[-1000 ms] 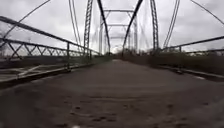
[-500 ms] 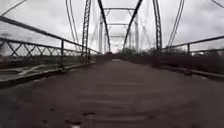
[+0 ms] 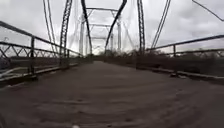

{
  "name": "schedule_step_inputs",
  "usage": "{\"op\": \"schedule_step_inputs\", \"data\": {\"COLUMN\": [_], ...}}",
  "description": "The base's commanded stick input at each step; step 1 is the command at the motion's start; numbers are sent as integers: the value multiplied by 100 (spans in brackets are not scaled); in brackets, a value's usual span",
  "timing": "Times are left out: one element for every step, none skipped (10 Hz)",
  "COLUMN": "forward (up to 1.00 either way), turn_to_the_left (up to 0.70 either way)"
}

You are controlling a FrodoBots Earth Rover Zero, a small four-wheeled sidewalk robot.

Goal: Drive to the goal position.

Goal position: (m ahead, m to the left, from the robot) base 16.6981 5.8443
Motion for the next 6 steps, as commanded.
{"op": "schedule_step_inputs", "data": {"forward": [100, 100, 100, 100, 100, 100], "turn_to_the_left": [0, 0, 0, 0, 0, 0]}}
